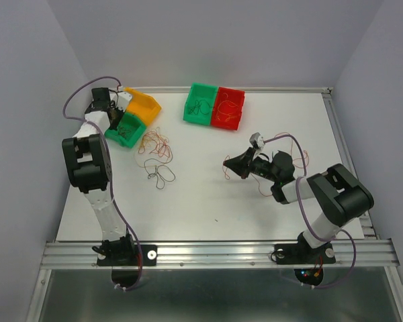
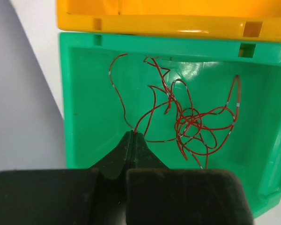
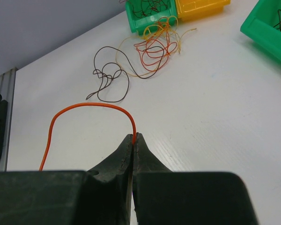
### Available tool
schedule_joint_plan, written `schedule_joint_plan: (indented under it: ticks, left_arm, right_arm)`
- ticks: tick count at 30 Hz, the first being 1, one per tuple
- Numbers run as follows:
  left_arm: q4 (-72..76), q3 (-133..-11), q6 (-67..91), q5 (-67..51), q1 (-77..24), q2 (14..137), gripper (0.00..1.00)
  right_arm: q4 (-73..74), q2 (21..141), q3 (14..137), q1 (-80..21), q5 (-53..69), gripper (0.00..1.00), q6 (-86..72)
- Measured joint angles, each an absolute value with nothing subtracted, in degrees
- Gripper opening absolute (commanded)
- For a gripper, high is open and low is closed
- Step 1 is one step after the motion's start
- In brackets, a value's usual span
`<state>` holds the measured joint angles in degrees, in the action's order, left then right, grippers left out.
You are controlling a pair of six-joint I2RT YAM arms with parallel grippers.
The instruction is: Untangle the cables
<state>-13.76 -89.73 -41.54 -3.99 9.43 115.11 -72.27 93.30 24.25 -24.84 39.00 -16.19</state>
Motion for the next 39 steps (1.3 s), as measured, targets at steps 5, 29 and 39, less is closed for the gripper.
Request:
schedule_joint_plan:
  ticks: [5,29,39]
  left_arm:
    - [-15.2,-90.1,-42.0,-4.3,9.4,116.2,0.34]
    - [-15.5,-79.1,-40.3,-14.8,-5.3,82.7,0.66]
    - [-2.0,-67.1,-28.8,-39.2,-5.9,80.4,0.69]
  right_arm:
    - [-72.5,93.4,24.3,-24.8,39.0,0.00,-16.5]
    - [-70.1,100.1,38.1,-30.0,41.0,0.01,-21.4]
    - [-63.3,96.9,49.4,-33.9,37.7,0.01,-21.7]
